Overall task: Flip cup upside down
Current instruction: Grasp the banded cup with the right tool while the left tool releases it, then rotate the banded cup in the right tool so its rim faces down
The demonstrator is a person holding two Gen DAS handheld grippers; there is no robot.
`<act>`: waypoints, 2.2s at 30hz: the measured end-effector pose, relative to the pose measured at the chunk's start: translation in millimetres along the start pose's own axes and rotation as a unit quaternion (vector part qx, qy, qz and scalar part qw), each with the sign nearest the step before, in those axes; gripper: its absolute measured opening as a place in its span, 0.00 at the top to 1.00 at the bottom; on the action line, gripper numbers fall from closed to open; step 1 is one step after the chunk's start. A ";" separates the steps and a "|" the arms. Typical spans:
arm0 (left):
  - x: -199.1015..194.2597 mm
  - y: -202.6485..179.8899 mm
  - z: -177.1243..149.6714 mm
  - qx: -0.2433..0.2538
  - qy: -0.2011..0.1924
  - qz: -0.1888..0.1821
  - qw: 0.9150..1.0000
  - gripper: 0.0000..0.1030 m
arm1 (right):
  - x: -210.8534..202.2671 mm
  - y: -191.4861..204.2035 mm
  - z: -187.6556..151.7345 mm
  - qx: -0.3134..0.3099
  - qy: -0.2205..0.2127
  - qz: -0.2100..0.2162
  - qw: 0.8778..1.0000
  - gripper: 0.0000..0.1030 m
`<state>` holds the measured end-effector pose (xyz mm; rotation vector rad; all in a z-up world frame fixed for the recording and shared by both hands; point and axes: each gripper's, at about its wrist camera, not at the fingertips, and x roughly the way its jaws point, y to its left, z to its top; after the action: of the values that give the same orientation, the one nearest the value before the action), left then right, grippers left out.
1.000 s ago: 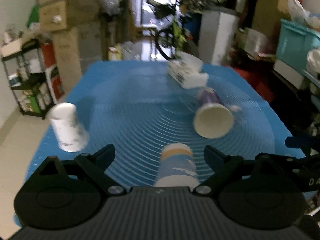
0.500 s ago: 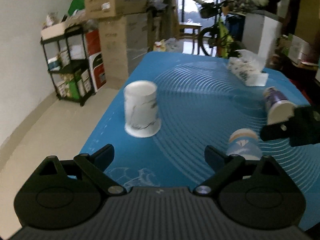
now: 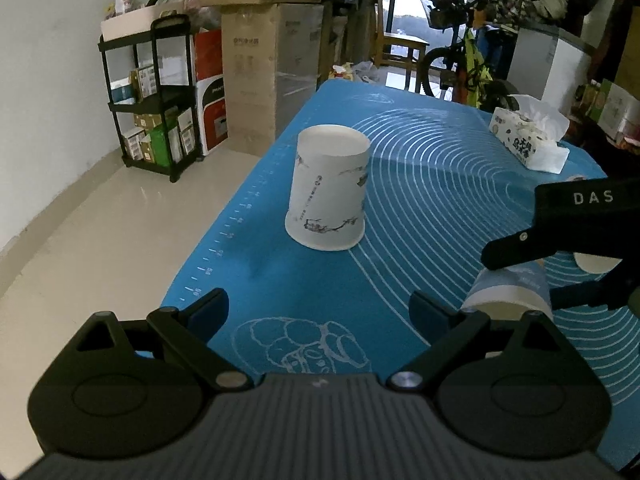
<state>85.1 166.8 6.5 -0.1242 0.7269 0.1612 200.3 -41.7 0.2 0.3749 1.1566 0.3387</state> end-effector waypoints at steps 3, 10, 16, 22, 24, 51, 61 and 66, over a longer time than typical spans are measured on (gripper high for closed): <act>-1.3 0.0 -0.6 -0.005 -0.002 -0.008 1.000 0.07 | 0.0 4.4 -0.6 0.000 0.000 -0.009 1.000 0.08; -1.6 0.6 -1.2 -0.006 -0.005 -0.013 1.000 0.07 | -0.2 17.1 -2.3 -0.008 -0.005 -0.041 0.999 0.09; 0.2 7.2 -3.3 -0.019 -0.002 -0.022 1.000 0.07 | 0.6 21.1 -5.3 0.008 -0.006 -0.022 1.000 0.24; 1.3 12.3 -4.4 -0.032 -0.001 -0.034 0.999 0.07 | 0.6 19.3 -6.2 0.016 0.001 -0.003 1.000 0.32; 1.0 12.1 -4.7 -0.035 -0.002 -0.039 0.999 0.07 | -0.4 18.9 -8.2 0.017 -0.002 0.001 1.000 0.32; -5.0 -27.4 -12.1 -0.019 -0.021 -0.074 0.997 0.07 | -62.9 19.7 -83.0 -0.310 -0.359 -0.198 0.858 0.39; -6.5 -38.8 -15.8 -0.007 -0.024 -0.080 0.996 0.07 | -61.9 4.3 -114.7 -0.303 -0.364 -0.199 0.858 0.39; -8.6 -47.0 -18.1 0.008 -0.013 -0.080 0.997 0.07 | -75.2 -5.0 -120.8 -0.287 -0.339 -0.184 0.877 0.39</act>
<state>76.0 116.8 1.6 -0.1652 0.6897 0.0039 61.0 -66.2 16.6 -0.2509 0.3785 0.1746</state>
